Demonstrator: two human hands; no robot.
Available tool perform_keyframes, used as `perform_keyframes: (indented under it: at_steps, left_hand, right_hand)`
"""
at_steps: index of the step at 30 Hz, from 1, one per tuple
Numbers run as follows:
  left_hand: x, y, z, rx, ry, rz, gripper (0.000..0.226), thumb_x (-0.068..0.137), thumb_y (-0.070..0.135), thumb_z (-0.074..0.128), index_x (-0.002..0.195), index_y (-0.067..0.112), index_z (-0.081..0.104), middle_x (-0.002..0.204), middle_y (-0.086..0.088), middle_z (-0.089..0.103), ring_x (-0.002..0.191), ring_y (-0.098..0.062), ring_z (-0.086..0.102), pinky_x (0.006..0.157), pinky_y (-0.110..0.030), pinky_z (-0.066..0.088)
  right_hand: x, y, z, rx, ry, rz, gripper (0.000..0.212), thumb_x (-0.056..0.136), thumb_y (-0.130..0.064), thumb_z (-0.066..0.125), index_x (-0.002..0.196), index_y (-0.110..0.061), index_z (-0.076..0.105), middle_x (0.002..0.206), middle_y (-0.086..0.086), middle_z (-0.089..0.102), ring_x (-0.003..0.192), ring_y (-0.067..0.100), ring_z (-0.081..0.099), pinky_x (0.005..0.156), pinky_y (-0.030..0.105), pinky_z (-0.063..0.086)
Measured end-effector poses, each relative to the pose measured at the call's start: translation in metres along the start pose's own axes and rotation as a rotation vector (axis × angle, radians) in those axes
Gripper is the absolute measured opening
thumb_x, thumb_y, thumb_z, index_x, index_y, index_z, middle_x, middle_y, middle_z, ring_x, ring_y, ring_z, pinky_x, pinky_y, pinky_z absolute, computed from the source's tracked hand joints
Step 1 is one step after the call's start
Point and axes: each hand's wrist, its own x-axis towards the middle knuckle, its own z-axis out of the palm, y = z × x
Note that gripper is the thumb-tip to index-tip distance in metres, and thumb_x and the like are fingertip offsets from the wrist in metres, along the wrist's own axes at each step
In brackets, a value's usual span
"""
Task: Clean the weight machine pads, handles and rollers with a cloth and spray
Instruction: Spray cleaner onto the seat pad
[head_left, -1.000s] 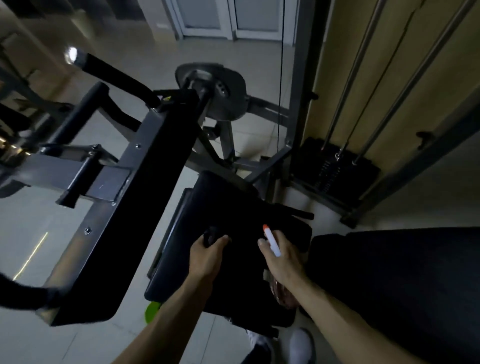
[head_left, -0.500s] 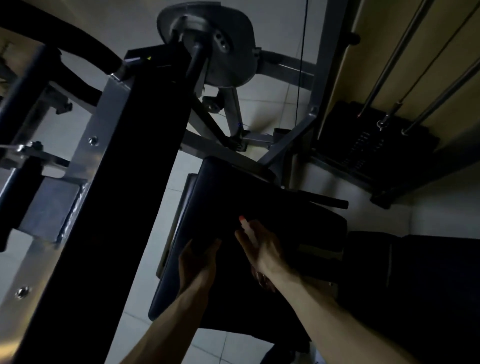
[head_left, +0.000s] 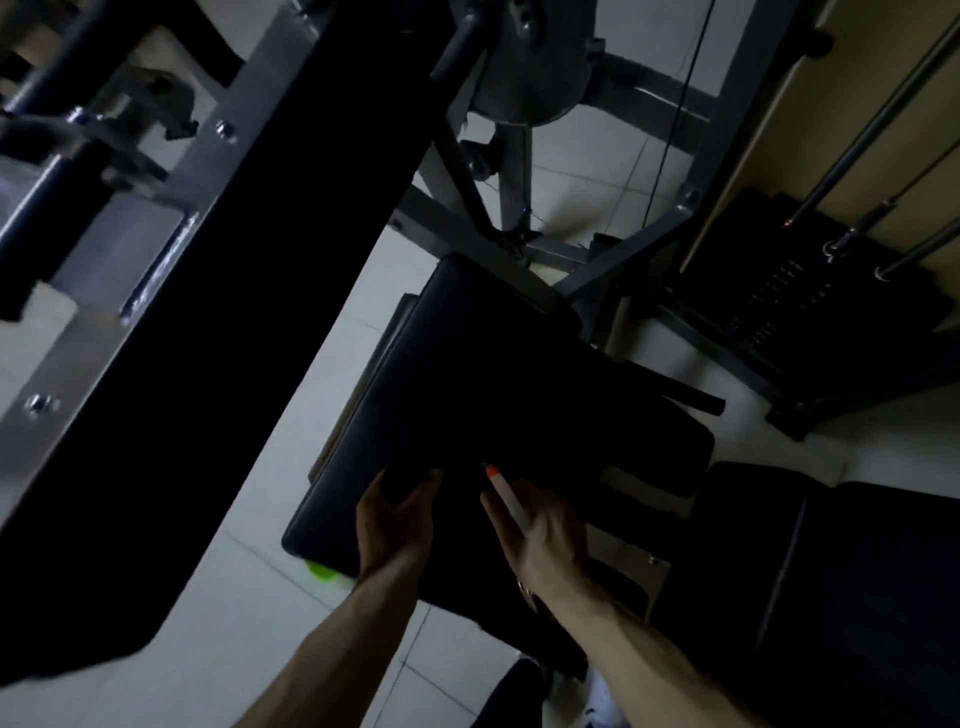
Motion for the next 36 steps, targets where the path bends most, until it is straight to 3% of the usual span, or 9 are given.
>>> perform_keyframes:
  at_steps: [2,6,11,15,18,22,27,33,36]
  left_hand:
    - [-0.021,-0.010,-0.008,-0.076,0.056,-0.034,0.011,0.094,0.019,0.072,0.104,0.020,0.068,0.094,0.002,0.073,0.077,-0.011,0.070,0.062,-0.013,0.050]
    - [-0.061,-0.038,-0.032,-0.154,0.115,-0.048,0.011,0.097,0.011,0.066,0.103,0.019,0.069,0.093,-0.005,0.077,0.079,-0.021,0.074,0.065,-0.030,0.058]
    - [-0.095,-0.070,-0.068,-0.161,0.142,-0.103,0.014,0.097,0.014,0.063,0.095,0.000,0.066,0.071,-0.016,0.065,0.058,-0.025,0.060,0.052,-0.030,0.054]
    - [-0.106,-0.091,-0.085,-0.167,0.141,-0.113,0.012,0.095,0.007,0.062,0.095,-0.005,0.064,0.069,-0.016,0.063,0.059,-0.028,0.058,0.050,-0.027,0.051]
    - [-0.111,-0.103,-0.086,-0.164,0.083,-0.106,0.013,0.095,0.007,0.062,0.095,-0.006,0.064,0.068,-0.015,0.063,0.059,-0.027,0.059,0.051,-0.030,0.053]
    - [-0.115,-0.128,-0.078,-0.130,-0.084,-0.084,0.011,0.095,0.007,0.065,0.094,-0.003,0.066,0.068,-0.014,0.064,0.060,-0.027,0.060,0.057,-0.038,0.056]
    - [-0.117,-0.165,-0.064,-0.078,-0.249,-0.075,0.014,0.096,0.010,0.066,0.093,-0.004,0.067,0.068,-0.014,0.065,0.060,-0.027,0.061,0.060,-0.040,0.056]
    - [-0.121,-0.187,-0.056,0.000,-0.359,-0.088,0.014,0.095,0.008,0.065,0.096,-0.006,0.067,0.069,-0.018,0.065,0.059,-0.030,0.061,0.051,-0.029,0.049]
    - [-0.121,-0.181,-0.055,0.025,-0.399,-0.060,0.015,0.097,0.010,0.065,0.096,-0.006,0.066,0.071,-0.019,0.064,0.060,-0.029,0.060,0.052,-0.027,0.051]
  right_hand:
    - [-0.014,-0.006,-0.002,-0.036,-0.072,-0.069,0.037,0.100,-0.060,0.055,0.107,-0.027,0.071,0.085,-0.010,0.067,0.074,0.009,0.064,0.057,0.023,0.048]
    - [-0.041,-0.014,0.006,-0.042,-0.206,-0.029,0.053,0.097,-0.072,0.043,0.108,-0.027,0.069,0.087,-0.004,0.068,0.078,0.016,0.066,0.064,0.033,0.053]
    - [-0.087,-0.029,0.018,-0.027,-0.321,-0.171,0.044,0.102,-0.064,0.045,0.120,-0.030,0.067,0.094,-0.009,0.065,0.085,0.015,0.062,0.072,0.035,0.051]
    - [-0.118,-0.018,0.036,-0.026,-0.189,-0.092,0.042,0.098,-0.063,0.050,0.093,-0.025,0.067,0.078,-0.006,0.064,0.071,0.013,0.060,0.062,0.030,0.045]
    - [-0.135,-0.002,0.038,-0.039,-0.191,-0.008,0.058,0.098,-0.073,0.037,0.121,-0.030,0.069,0.101,-0.005,0.071,0.088,0.015,0.067,0.073,0.030,0.052]
    - [-0.169,0.017,0.022,-0.029,-0.138,0.116,0.046,0.103,-0.054,0.049,0.142,-0.033,0.059,0.132,-0.003,0.066,0.119,0.017,0.062,0.096,0.033,0.050]
    - [-0.212,0.043,0.013,0.087,-0.012,0.410,0.037,0.100,-0.052,0.056,0.133,-0.037,0.063,0.120,-0.016,0.070,0.113,0.005,0.062,0.090,0.020,0.044]
    - [-0.251,0.076,0.009,0.120,0.162,0.575,0.055,0.091,-0.076,0.044,0.118,-0.033,0.065,0.105,-0.016,0.069,0.103,0.009,0.065,0.091,0.037,0.052]
    - [-0.247,0.077,0.001,0.129,0.265,0.633,0.053,0.094,-0.071,0.046,0.112,-0.026,0.067,0.092,-0.013,0.068,0.092,0.014,0.066,0.084,0.041,0.054]
